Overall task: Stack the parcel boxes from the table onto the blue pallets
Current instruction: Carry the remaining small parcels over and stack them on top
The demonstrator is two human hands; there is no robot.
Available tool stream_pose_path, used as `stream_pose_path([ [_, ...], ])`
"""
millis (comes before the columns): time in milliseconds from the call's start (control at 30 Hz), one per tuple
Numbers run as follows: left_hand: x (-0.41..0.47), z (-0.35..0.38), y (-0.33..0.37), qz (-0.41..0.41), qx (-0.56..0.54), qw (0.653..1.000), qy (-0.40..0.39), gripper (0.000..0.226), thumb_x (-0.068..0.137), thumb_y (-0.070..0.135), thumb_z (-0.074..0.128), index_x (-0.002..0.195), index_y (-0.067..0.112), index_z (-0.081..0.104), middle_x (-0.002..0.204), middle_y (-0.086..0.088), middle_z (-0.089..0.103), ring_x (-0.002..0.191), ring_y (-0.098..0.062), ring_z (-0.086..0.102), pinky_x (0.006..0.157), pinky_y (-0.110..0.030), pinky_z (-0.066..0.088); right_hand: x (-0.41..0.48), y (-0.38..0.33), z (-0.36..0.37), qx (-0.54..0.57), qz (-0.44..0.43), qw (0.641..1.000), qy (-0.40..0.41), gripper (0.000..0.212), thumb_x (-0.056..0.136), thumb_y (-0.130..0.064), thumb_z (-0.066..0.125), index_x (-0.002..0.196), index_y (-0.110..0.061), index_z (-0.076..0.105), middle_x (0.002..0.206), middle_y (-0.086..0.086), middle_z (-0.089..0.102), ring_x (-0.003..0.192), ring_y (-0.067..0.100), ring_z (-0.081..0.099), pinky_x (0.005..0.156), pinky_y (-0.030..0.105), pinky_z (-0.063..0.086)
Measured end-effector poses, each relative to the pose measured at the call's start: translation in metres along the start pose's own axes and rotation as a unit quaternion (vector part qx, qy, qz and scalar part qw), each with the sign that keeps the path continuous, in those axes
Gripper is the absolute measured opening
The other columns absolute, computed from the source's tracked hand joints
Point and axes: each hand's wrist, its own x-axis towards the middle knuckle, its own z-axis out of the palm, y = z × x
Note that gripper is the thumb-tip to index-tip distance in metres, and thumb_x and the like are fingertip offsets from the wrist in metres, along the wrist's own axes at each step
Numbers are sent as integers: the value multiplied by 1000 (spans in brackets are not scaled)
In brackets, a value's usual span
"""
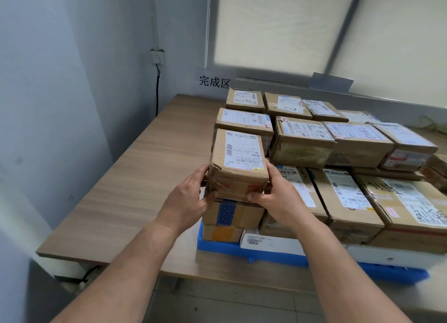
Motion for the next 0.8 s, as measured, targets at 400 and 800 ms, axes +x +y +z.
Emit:
stream_pose_path([
  [400,-39,10,18,-70,105,989,73,77,87,40,62,149,19,21,149,-1,36,135,-14,33,108,-31,32,-26,21,-19,-95,-54,992,57,76,89,-24,66,151,-20,23,143,0,41,124,14,45,103,30,41],
  [800,-101,99,126,-11,152,981,123,72,79,61,44,132,12,51,134,-6,52,124,-21,48,101,-42,43,-116,109,-82,-223,-154,943,194,42,72,-20,80,112,-11,68,107,8,65,99,27,63,76,35,54],
])
